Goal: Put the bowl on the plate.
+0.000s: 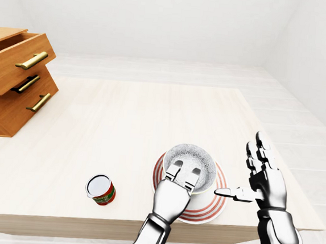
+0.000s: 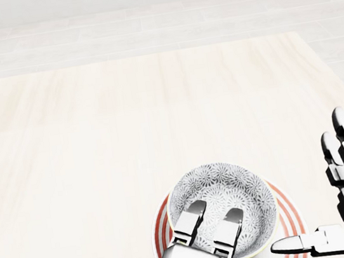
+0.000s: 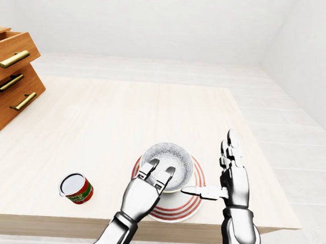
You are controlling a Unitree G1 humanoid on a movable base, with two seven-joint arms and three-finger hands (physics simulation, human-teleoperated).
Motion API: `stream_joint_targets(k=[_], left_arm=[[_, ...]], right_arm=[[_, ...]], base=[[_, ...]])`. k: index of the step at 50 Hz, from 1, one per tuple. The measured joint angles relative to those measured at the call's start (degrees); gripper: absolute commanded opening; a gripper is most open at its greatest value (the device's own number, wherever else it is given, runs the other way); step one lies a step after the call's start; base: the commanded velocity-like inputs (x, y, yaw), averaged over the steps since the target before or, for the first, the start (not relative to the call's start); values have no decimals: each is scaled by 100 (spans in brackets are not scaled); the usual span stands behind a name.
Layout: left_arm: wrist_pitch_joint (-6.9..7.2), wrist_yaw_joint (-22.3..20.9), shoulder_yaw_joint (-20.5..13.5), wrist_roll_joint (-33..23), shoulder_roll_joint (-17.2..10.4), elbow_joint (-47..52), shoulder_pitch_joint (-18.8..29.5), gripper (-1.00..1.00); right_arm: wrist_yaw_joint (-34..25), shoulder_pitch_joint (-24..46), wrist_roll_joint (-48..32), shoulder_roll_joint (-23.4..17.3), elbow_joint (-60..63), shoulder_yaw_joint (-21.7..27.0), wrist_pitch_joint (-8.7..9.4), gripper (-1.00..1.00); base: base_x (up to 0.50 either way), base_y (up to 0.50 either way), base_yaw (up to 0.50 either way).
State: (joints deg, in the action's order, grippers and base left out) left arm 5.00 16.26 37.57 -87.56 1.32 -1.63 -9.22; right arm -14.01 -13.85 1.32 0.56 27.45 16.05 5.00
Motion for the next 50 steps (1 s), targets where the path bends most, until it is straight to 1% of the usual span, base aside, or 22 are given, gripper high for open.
stream_joint_targets(k=[2,4,5,11,12,16,33,50], left_arm=[[0,-26,10,-2,-14,54,-14,66],[0,-43,20,-4,-26,108,-24,80],[0,-47,24,-6,-32,136,-27,83],[0,-68,47,-19,-62,279,-49,91],[0,-72,51,-22,-67,298,-53,97],[0,-93,70,-38,-88,394,-73,100],[0,-312,170,-57,-233,721,-234,100],[0,-386,210,-56,-374,1010,-354,100]], right_arm=[[-2,-1,5,0,9,6,0,100],[-4,-1,6,0,11,10,0,100],[-3,0,6,1,8,12,0,100],[2,7,0,4,-13,13,0,100],[3,7,-1,5,-15,12,0,100],[10,11,-6,6,-30,10,0,100],[51,69,13,-18,-113,19,0,100],[79,78,24,-31,-146,1,0,100]], base=[[0,0,0],[0,0,0],[0,0,0],[0,0,0],[0,0,0],[0,0,0],[0,0,0],[0,0,0]])
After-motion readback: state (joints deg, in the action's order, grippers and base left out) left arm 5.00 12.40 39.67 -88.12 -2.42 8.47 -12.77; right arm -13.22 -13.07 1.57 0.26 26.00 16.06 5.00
